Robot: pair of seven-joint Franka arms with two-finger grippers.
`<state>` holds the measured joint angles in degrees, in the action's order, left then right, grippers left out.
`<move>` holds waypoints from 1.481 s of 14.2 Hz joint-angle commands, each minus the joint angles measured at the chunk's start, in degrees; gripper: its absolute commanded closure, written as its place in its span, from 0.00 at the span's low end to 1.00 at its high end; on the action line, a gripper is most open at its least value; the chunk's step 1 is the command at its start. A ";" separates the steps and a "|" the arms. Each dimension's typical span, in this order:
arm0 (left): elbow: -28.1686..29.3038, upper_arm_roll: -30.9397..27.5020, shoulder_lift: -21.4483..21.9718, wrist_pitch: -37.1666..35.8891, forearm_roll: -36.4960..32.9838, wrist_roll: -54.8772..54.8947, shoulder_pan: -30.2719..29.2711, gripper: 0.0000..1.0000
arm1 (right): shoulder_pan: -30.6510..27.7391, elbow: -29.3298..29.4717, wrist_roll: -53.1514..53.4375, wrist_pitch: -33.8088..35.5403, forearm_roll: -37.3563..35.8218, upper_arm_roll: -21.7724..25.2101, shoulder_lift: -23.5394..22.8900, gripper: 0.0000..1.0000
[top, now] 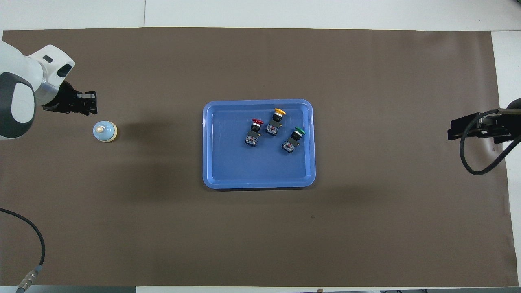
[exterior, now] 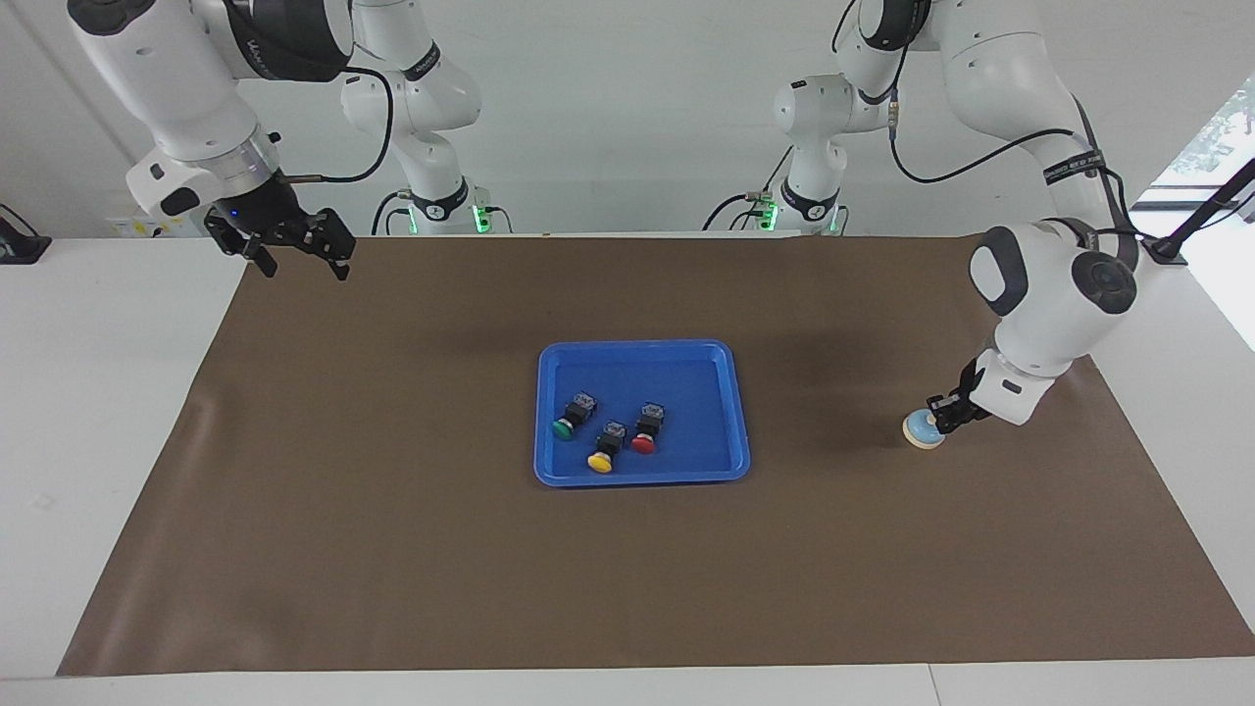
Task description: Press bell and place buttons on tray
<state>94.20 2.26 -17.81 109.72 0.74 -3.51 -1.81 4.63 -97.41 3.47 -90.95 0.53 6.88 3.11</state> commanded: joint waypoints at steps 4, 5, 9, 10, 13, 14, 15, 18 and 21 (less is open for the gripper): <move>-0.68 0.46 11.90 -16.08 -0.74 -0.44 0.67 0.00 | -0.58 0.21 0.75 0.86 -0.44 -0.29 0.05 0.00; -0.68 0.55 13.58 -19.25 -0.74 0.08 0.67 0.00 | -0.58 0.21 0.75 0.86 -0.44 -0.29 0.14 0.00; -0.34 1.25 19.03 -26.74 -0.56 -0.35 1.11 0.00 | -0.67 0.21 0.75 0.86 -0.44 -0.29 0.14 0.00; 0.97 1.25 20.43 -27.18 -0.56 -0.44 1.98 0.00 | -0.59 0.21 0.75 0.86 -0.44 -0.29 0.14 0.00; 0.46 1.08 20.19 -25.70 -0.82 -0.44 3.83 0.00 | -0.67 0.21 0.75 0.86 -0.44 -0.29 0.05 0.00; 0.37 0.90 20.18 -25.95 -0.82 -0.36 3.84 0.00 | -0.67 0.21 0.75 0.86 -0.44 -0.29 0.05 0.00; -0.32 0.64 19.31 -25.96 -0.74 -0.18 3.23 0.00 | -0.67 0.21 0.75 0.86 -0.44 -0.29 0.14 0.00; -4.28 0.12 16.23 -26.05 -0.39 -0.01 3.31 0.00 | -0.67 0.21 0.75 0.86 -0.44 -0.29 0.05 0.00; -3.59 0.11 16.67 -25.69 -0.38 0.17 3.13 0.00 | -0.67 0.21 0.75 0.86 -0.44 -0.29 0.14 0.00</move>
<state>91.54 2.60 -0.81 83.68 0.73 -3.51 1.12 4.40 -97.41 3.48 -90.94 0.53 6.91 3.11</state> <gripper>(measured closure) 0.000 0.000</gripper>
